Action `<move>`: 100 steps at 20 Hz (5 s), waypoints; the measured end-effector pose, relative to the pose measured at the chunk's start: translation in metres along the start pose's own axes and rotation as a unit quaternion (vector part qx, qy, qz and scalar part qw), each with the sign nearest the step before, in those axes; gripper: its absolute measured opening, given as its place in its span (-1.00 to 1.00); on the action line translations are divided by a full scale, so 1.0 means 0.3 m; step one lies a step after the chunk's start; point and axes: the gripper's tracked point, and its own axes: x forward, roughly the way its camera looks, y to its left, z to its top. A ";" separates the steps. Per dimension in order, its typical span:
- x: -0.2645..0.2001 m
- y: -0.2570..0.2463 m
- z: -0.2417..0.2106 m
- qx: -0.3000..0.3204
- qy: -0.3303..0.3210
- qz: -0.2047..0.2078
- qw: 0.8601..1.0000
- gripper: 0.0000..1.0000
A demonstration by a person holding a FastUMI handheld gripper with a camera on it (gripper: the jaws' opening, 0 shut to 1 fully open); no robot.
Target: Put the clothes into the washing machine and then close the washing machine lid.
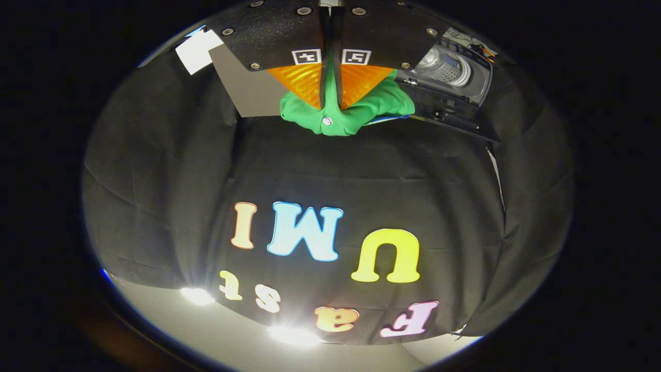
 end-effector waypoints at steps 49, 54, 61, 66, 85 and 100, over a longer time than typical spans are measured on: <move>0.507 1.189 -0.910 0.018 0.207 0.057 0.977 -0.99; 0.543 1.220 -0.996 0.015 0.228 0.068 0.971 -0.98; 0.586 1.239 -1.060 0.008 0.252 0.087 0.964 -0.98; 0.596 1.248 -1.075 0.004 0.259 0.082 0.962 -0.51; 0.525 1.172 -0.630 0.034 0.076 0.062 0.995 0.92; 0.670 0.972 -0.107 0.096 -0.046 0.001 0.994 0.92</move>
